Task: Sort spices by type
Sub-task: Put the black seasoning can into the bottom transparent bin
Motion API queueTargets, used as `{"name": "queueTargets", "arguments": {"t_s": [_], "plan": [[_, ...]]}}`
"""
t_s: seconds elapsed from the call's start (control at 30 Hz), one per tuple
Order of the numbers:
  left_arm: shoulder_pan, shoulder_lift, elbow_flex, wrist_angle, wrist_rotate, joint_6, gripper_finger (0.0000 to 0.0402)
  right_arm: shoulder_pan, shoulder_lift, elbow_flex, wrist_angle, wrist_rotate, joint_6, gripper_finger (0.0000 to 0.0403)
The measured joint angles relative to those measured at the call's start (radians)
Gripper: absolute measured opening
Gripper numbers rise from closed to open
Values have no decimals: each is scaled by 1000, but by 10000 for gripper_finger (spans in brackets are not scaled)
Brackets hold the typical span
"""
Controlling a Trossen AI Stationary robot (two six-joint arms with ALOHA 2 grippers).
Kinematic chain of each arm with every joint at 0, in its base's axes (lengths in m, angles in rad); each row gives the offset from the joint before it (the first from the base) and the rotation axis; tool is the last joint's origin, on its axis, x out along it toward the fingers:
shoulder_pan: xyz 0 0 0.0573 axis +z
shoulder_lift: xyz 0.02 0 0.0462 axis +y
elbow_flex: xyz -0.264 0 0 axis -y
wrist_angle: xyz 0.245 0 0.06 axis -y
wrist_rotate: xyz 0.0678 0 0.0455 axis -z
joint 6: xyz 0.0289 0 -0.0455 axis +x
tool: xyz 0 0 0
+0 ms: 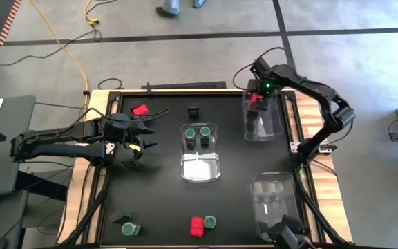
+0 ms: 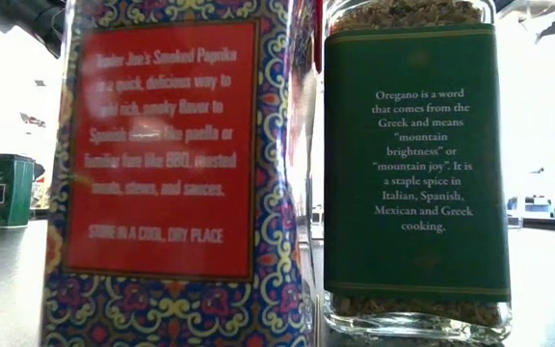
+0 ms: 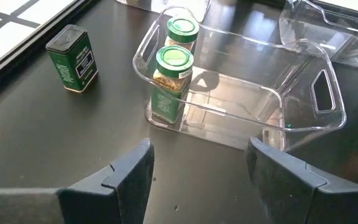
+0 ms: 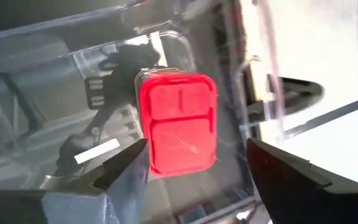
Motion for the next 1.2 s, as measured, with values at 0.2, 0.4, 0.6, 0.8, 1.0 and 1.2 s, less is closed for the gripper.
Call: {"name": "queueTargets", "arguments": {"t_s": [0.2,0.4,0.6,0.8,1.0,1.2], "plan": [[0,0,0,0,0,-19,243,10,-132,0,-4,0,249,319],[0,0,0,0,0,-95,243,73,-285,0,-1,0,713,320],[0,0,0,10,-1,-95,243,321,-383,-32,112,0,1012,318],[0,2,15,5,-21,-99,243,657,-396,-56,238,81,1253,318],[0,39,93,-136,-48,-68,243,943,-374,-56,233,311,1456,318],[0,102,215,-353,-48,-84,243,1143,-341,-56,199,432,1622,317]]}}
